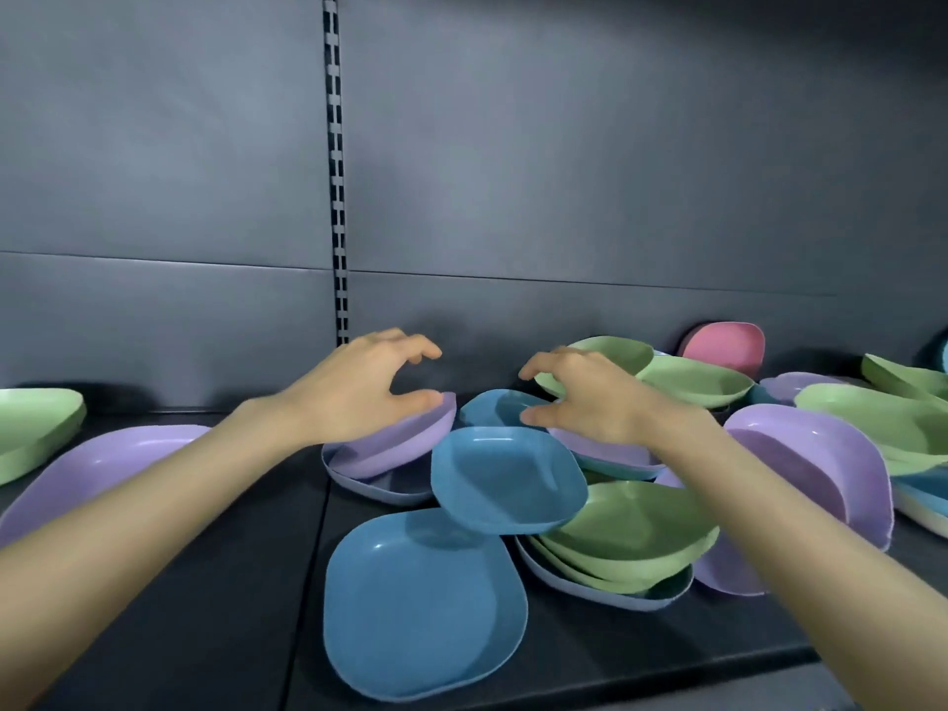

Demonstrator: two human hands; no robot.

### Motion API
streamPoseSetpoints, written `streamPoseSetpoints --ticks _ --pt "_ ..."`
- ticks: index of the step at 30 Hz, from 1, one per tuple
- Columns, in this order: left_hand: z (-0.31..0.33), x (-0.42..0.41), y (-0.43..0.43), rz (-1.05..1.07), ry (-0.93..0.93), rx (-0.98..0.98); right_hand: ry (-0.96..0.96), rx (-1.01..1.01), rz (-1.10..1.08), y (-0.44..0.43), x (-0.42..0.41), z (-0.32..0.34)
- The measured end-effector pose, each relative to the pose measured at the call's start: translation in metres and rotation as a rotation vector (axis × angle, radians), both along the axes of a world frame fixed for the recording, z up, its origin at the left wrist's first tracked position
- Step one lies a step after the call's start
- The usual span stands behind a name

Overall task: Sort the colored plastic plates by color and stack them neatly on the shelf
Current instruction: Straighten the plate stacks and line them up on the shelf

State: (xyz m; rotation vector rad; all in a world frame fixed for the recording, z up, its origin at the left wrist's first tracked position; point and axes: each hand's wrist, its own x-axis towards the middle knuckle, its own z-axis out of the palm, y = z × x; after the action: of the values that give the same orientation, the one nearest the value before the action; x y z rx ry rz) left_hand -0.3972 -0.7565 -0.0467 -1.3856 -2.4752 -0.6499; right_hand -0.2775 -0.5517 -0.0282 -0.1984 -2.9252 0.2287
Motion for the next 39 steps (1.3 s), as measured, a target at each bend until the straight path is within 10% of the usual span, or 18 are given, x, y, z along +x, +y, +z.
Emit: streamPoseSetpoints --ticks 39 --pt "-0.04 -0.038 -0.015 0.332 -0.384 -0.097 -0.347 -0.272 0.257 0.022 -0.056 -0.021"
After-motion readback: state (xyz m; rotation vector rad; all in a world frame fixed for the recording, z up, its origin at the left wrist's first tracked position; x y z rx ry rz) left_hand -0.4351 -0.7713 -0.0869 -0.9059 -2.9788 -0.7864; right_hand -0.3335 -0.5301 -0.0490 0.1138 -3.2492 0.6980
